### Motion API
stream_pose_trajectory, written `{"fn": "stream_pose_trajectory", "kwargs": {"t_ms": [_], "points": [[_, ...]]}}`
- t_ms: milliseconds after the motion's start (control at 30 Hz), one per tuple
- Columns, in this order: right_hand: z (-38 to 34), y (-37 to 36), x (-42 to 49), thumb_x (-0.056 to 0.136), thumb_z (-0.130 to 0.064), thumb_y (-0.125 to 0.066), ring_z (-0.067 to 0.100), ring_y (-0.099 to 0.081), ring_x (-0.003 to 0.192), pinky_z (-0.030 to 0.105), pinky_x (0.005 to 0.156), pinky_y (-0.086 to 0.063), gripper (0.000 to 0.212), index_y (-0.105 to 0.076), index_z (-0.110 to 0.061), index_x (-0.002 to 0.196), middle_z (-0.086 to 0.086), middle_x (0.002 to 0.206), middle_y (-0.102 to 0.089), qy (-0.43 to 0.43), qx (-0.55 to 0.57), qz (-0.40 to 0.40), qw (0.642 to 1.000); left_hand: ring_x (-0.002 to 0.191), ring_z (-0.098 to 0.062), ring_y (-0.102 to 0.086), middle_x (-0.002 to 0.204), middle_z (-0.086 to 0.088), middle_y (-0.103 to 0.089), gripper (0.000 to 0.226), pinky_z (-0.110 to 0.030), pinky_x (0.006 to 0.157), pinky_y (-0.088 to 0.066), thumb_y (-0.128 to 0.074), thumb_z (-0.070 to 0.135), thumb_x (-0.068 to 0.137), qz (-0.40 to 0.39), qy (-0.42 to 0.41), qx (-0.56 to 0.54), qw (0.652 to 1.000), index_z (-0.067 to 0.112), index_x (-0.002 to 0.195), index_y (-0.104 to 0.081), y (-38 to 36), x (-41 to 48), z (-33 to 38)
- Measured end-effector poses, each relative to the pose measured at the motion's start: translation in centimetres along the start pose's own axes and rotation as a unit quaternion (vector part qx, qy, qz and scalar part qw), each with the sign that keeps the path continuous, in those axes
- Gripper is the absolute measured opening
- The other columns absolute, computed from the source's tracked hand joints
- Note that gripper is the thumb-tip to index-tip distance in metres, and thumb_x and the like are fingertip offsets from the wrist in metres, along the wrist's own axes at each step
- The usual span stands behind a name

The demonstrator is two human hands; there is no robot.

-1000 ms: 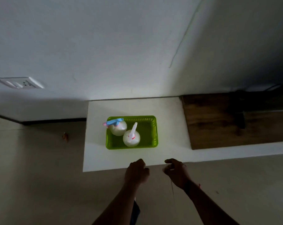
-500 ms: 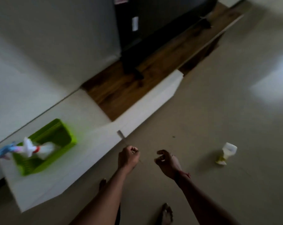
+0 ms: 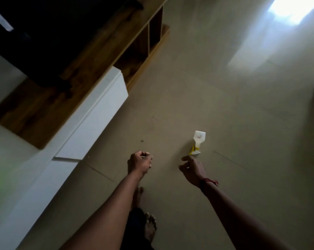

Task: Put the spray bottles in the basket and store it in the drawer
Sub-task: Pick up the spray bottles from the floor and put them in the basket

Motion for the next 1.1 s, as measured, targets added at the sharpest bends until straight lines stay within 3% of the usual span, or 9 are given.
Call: {"fn": "stream_pose_trajectory", "kwargs": {"t_ms": [67, 133, 233, 467, 700, 833, 900, 967, 1100], "points": [[1.8, 1.4, 1.3, 0.086, -0.029, -0.065, 0.024, -0.065, 0.098, 0.025, 0.076, -0.043, 0.036, -0.06, -0.018, 0.119, 0.006, 0.101, -0.074, -0.017, -0.005, -0.003, 1.0, 0.069, -0.028, -0.071, 0.071, -0.006, -0.074, 0.017, -0.043, 0.063, -0.059, -0.059, 0.042, 0.059, -0.002, 0.02, 0.01, 1.0, 0.028, 0.067, -0.067, -2.6, 1.8, -0.4], [3.5, 2.7, 3.0, 0.086, -0.031, -0.064, 0.023, -0.066, 0.095, 0.024, 0.074, -0.041, 0.036, -0.06, -0.018, 0.119, 0.006, 0.1, -0.074, -0.026, -0.01, -0.013, 1.0, 0.074, -0.031, -0.072, 0.078, -0.009, -0.075, 0.019, -0.035, 0.054, -0.057, -0.059, 0.039, 0.065, -0.011, 0.04, 0.001, 0.999, 0.022, 0.068, -0.067, -4.9, 2.5, 0.1], [5.7, 4.3, 5.8, 0.087, -0.033, -0.064, 0.022, -0.066, 0.094, 0.025, 0.077, -0.047, 0.038, -0.059, -0.017, 0.121, 0.007, 0.103, -0.073, -0.037, -0.018, -0.044, 0.998, 0.062, -0.026, -0.07, 0.073, -0.011, -0.075, 0.019, -0.03, 0.049, -0.055, -0.058, 0.031, 0.073, -0.003, 0.075, -0.02, 0.997, 0.014, 0.068, -0.065, -8.0, 3.2, 1.2], [11.3, 6.6, 15.4, 0.091, -0.033, -0.06, 0.02, -0.065, 0.098, 0.032, 0.086, -0.054, 0.038, -0.054, -0.02, 0.126, 0.007, 0.114, -0.068, -0.065, -0.071, -0.115, 0.989, 0.05, -0.019, -0.062, 0.054, 0.0, -0.066, 0.015, -0.04, 0.065, -0.058, -0.063, 0.024, 0.072, 0.002, 0.121, -0.011, 0.993, 0.016, 0.06, -0.06, -18.0, 9.3, 1.1], [15.6, 5.7, 26.2, 0.094, -0.028, -0.054, 0.025, -0.063, 0.1, 0.035, 0.081, -0.053, 0.033, -0.055, -0.019, 0.125, 0.008, 0.121, -0.063, 0.04, -0.218, -0.143, 0.965, 0.049, -0.016, -0.06, 0.059, 0.001, -0.065, 0.012, -0.025, 0.05, -0.046, -0.064, 0.023, 0.079, -0.012, 0.138, -0.028, 0.99, 0.018, 0.069, -0.063, -27.3, 16.4, 0.2], [20.2, 2.9, 33.9, 0.097, -0.025, -0.047, 0.029, -0.062, 0.087, 0.04, 0.066, -0.055, 0.031, -0.051, -0.015, 0.125, 0.009, 0.12, -0.056, 0.153, -0.371, -0.148, 0.904, 0.052, -0.016, -0.063, 0.062, 0.0, -0.067, 0.011, -0.025, 0.05, -0.049, -0.063, 0.022, 0.079, 0.014, 0.123, -0.034, 0.992, 0.019, 0.069, -0.063, -32.2, 23.0, -1.3], [21.9, 1.7, 37.3, 0.099, -0.019, -0.04, 0.029, -0.058, 0.091, 0.041, 0.066, -0.051, 0.029, -0.052, -0.012, 0.124, 0.011, 0.115, -0.054, 0.203, -0.43, -0.131, 0.87, 0.054, -0.016, -0.064, 0.063, -0.001, -0.068, 0.01, -0.027, 0.053, -0.05, -0.062, 0.021, 0.08, 0.019, 0.12, -0.035, 0.992, 0.019, 0.071, -0.064, -34.2, 25.5, -2.4], [23.5, 0.4, 40.5, 0.098, -0.017, -0.039, 0.03, -0.053, 0.101, 0.039, 0.072, -0.045, 0.029, -0.055, -0.011, 0.122, 0.012, 0.118, -0.052, 0.25, -0.491, -0.113, 0.827, 0.055, -0.016, -0.064, 0.065, -0.002, -0.068, 0.009, -0.027, 0.053, -0.05, -0.062, 0.02, 0.081, 0.016, 0.123, -0.035, 0.992, 0.019, 0.072, -0.064, -36.1, 27.9, -3.9], [26.5, -2.6, 45.4, 0.092, -0.014, -0.052, 0.035, -0.043, 0.125, 0.044, 0.094, -0.044, 0.031, -0.056, -0.011, 0.122, 0.012, 0.133, -0.05, 0.349, -0.629, -0.082, 0.69, 0.055, -0.018, -0.063, 0.064, -0.002, -0.067, 0.01, -0.029, 0.054, -0.05, -0.062, 0.019, 0.082, 0.025, 0.124, -0.042, 0.991, 0.018, 0.072, -0.064, -38.1, 31.2, -6.6]]}}
Point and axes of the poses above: each hand's wrist, its own x-axis towards the middle knuckle, its own y-axis out of the back of the hand, z = x × y, the point moved 3 cm from there along x, towards the middle knuckle
